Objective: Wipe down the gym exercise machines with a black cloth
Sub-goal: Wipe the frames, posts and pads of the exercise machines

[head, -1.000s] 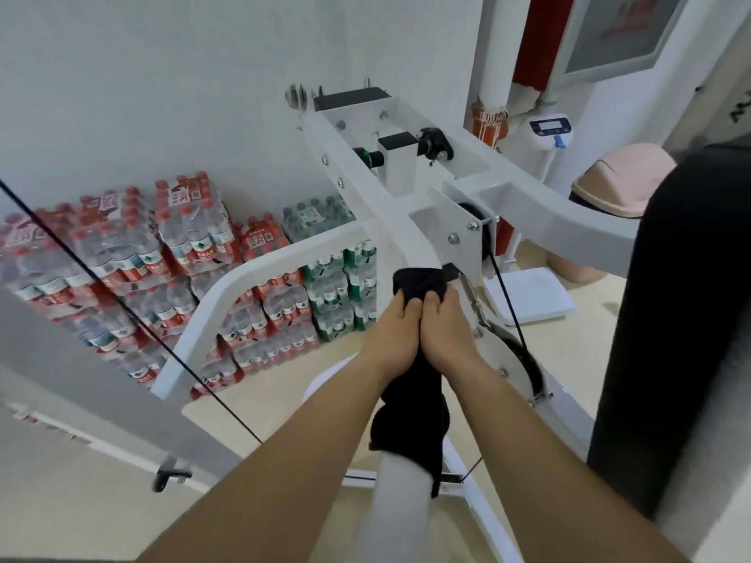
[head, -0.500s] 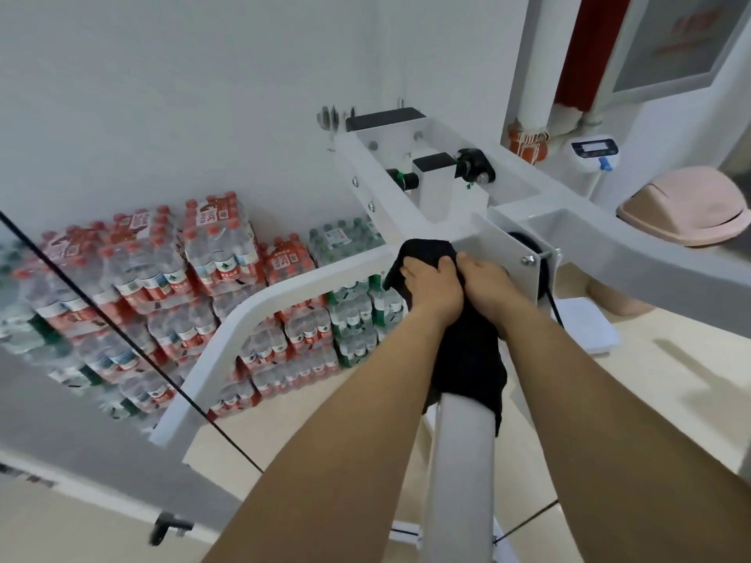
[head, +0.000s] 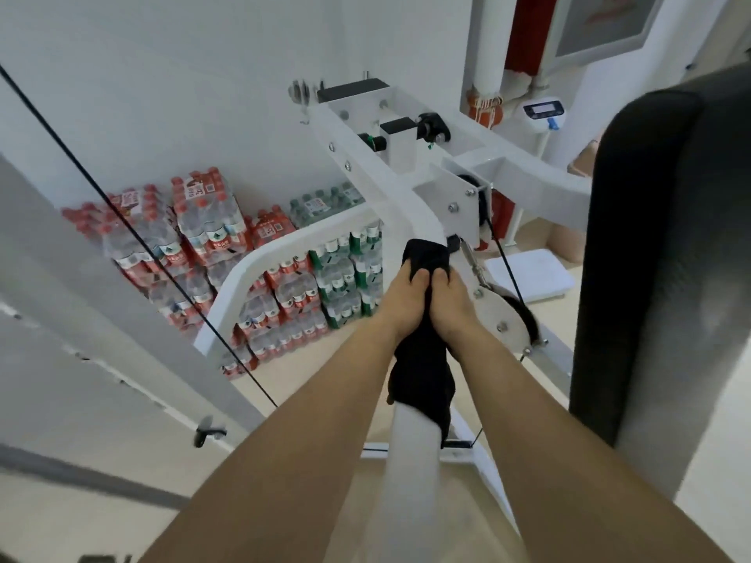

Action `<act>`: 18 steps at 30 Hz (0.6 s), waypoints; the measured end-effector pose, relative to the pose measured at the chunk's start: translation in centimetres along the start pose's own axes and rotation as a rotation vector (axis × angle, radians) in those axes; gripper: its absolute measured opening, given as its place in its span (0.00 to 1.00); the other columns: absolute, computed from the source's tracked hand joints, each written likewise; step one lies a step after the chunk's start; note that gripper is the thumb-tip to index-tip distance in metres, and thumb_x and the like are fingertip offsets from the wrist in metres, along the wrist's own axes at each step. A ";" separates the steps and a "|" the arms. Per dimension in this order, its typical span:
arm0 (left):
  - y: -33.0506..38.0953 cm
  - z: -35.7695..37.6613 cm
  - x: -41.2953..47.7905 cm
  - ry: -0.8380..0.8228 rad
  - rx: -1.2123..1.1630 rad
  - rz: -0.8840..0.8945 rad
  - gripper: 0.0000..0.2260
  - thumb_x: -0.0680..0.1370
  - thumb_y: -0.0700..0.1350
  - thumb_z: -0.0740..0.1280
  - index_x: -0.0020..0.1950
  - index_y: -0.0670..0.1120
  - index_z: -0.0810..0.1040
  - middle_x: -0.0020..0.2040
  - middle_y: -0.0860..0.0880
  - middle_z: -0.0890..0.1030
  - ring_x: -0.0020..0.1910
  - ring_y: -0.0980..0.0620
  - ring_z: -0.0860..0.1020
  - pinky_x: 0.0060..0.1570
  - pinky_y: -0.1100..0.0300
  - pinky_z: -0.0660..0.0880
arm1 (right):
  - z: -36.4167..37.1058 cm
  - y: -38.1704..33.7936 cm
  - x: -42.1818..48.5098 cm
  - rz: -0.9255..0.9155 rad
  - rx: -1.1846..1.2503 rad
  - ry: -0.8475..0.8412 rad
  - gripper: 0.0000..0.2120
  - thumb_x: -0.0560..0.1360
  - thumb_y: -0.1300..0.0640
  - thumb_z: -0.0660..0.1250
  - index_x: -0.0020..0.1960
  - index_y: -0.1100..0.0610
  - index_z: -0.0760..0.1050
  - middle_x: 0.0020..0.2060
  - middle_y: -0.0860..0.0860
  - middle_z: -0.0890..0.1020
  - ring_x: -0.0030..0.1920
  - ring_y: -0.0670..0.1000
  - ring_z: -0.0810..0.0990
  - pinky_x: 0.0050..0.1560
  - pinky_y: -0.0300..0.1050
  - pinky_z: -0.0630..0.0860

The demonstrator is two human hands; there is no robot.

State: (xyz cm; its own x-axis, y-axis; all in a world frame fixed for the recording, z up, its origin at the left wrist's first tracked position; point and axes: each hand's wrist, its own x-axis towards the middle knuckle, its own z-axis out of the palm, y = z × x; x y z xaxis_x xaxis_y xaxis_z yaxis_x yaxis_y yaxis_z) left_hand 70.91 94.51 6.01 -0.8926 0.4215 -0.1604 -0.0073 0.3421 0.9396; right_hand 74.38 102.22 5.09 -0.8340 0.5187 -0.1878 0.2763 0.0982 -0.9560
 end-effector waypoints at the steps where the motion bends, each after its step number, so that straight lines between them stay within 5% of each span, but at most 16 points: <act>1: -0.4 0.0 -1.6 -0.006 -0.008 -0.010 0.18 0.86 0.47 0.55 0.76 0.48 0.67 0.67 0.48 0.75 0.66 0.48 0.73 0.67 0.55 0.67 | -0.1 0.2 -1.6 0.013 0.000 -0.002 0.18 0.84 0.51 0.51 0.69 0.55 0.69 0.60 0.57 0.78 0.58 0.58 0.77 0.63 0.55 0.73; 11: -3.8 -0.2 -17.3 -0.022 -0.120 -0.063 0.18 0.86 0.48 0.55 0.76 0.53 0.68 0.67 0.50 0.77 0.65 0.50 0.75 0.68 0.53 0.69 | -0.1 3.1 -16.8 0.024 -0.037 0.004 0.18 0.85 0.53 0.50 0.72 0.56 0.66 0.63 0.57 0.77 0.62 0.59 0.76 0.58 0.47 0.69; 18: -5.8 -0.4 -26.7 -0.045 -0.133 -0.108 0.19 0.85 0.52 0.54 0.76 0.57 0.66 0.68 0.49 0.76 0.65 0.49 0.75 0.70 0.49 0.69 | -0.1 4.5 -26.5 0.043 -0.050 -0.014 0.19 0.85 0.53 0.49 0.74 0.56 0.63 0.63 0.55 0.76 0.54 0.52 0.74 0.54 0.41 0.65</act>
State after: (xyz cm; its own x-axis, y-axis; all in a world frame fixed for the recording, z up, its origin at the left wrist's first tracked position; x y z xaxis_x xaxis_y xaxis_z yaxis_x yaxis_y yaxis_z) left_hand 94.57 80.97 4.97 -0.8625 0.4262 -0.2729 -0.1643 0.2741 0.9475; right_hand 97.82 89.00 5.78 -0.8273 0.5117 -0.2317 0.3350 0.1184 -0.9348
